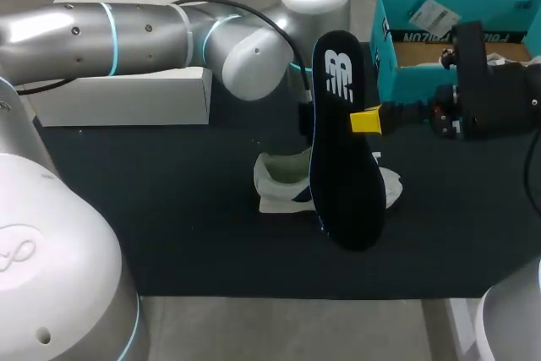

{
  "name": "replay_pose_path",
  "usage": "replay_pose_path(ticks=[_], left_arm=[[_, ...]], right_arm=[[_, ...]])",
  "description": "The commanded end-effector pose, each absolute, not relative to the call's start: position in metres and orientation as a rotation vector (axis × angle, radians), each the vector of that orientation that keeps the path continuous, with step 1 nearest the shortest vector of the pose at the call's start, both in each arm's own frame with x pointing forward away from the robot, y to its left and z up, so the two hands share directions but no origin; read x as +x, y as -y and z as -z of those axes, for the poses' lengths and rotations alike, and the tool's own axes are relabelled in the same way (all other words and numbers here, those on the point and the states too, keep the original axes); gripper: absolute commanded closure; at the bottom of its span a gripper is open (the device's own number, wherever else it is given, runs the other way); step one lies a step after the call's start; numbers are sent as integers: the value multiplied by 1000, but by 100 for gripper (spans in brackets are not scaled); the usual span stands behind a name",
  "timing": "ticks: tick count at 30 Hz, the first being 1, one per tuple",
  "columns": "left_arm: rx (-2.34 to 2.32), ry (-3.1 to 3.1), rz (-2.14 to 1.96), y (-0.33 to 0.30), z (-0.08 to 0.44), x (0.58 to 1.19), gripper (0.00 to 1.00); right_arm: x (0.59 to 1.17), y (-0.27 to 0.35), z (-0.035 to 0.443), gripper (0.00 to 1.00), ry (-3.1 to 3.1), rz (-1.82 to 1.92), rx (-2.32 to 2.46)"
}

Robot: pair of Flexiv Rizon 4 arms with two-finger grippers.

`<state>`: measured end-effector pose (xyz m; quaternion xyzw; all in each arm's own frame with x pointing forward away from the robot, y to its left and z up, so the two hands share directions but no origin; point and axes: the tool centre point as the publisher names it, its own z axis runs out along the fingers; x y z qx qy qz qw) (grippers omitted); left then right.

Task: Take the shoe out of the shoebox, open the shoe tongue, remove and reinsert the insole, then place the shoe into the shoebox

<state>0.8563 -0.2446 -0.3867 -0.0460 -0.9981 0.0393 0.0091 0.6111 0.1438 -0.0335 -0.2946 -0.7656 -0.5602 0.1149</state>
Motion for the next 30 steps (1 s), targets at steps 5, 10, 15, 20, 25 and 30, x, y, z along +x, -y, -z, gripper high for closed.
replay_pose_path(ticks=[5, 10, 15, 20, 25, 30], left_arm=[[-145, 3120, -122, 244, 386, 856, 100], [-454, 2982, -40, 238, 387, 881, 100], [-857, 2704, 18, 234, 381, 895, 100], [-1221, 2499, -59, 230, 365, 900, 100], [-1733, 2149, -171, 225, 348, 898, 100], [-2161, 1951, -190, 217, 321, 891, 100]], right_arm=[[614, -148, 35, 100, 2243, 1639, -865], [614, -148, 35, 100, 2243, 1639, -865], [614, -148, 35, 100, 2243, 1639, -865], [614, -148, 35, 100, 2243, 1639, -865], [614, -148, 35, 100, 2243, 1639, -865], [614, -148, 35, 100, 2243, 1639, -865]])
